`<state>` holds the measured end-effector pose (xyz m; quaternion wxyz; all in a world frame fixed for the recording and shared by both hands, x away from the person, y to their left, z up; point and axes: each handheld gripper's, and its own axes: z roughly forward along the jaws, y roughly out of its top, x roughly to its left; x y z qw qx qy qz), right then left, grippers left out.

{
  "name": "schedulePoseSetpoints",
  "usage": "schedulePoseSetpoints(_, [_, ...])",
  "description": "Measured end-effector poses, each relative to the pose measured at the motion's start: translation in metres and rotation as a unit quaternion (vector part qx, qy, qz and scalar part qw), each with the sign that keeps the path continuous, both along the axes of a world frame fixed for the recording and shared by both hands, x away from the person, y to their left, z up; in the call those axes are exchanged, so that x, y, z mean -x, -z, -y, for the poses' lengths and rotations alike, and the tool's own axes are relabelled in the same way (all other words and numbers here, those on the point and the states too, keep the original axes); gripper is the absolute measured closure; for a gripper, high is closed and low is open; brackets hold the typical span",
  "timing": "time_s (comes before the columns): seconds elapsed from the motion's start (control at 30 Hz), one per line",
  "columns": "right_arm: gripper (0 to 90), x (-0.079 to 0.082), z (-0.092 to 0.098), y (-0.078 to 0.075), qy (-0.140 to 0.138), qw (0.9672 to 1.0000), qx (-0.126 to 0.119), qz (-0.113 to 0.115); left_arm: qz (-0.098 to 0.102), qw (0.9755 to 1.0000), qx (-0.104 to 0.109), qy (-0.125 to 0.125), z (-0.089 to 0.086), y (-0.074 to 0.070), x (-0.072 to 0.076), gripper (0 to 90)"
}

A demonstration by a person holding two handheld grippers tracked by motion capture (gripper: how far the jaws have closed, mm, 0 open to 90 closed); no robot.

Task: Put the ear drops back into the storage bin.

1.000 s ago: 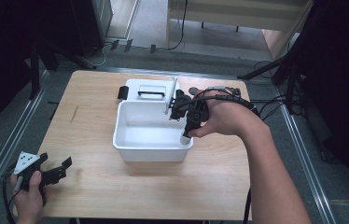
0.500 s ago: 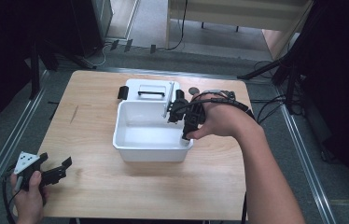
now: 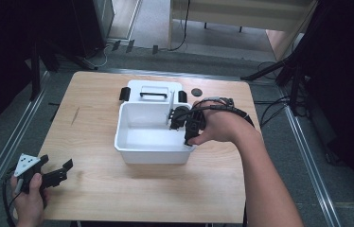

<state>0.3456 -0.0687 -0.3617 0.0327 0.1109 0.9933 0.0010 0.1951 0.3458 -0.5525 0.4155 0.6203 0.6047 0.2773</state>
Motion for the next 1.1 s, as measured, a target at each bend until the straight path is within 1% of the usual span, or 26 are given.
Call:
schedulePoseSetpoints(0.1, [72.1,0.0,-0.001,0.004,0.003,1.0,0.008,-0.002,0.0,1.0,0.0,0.0,0.0,0.0,0.0,7.3])
schedulePoseSetpoints(0.37, [72.1,-0.003,-0.006,0.017,-0.002,0.9997,0.022,-0.008,0.001,1.0,0.001,0.0,0.0,0.0,0.0,7.3])
schedulePoseSetpoints(0.53, [72.0,-0.007,-0.007,0.022,0.0,0.9997,0.02,-0.012,0.001,1.0,0.002,0.0,0.0,0.0,0.0,7.3])
schedulePoseSetpoints(0.77, [72.0,-0.01,-0.008,0.027,0.0,0.9996,0.025,-0.014,0.001,1.0,0.001,0.0,0.0,0.0,0.0,7.3])
schedulePoseSetpoints(0.83, [72.0,-0.011,-0.008,0.03,-0.001,0.9996,0.023,-0.015,0.001,1.0,0.001,0.0,0.0,0.0,0.0,7.3])
schedulePoseSetpoints(0.97, [71.9,-0.013,-0.007,0.037,0.005,0.9996,0.02,-0.019,0.001,1.0,0.001,-0.001,0.0,0.0,0.0,7.3])
schedulePoseSetpoints(1.1, [71.9,-0.014,-0.006,0.043,-0.001,0.9996,0.021,-0.019,0.0,1.0,0.0,0.0,0.0,0.0,0.0,7.3])
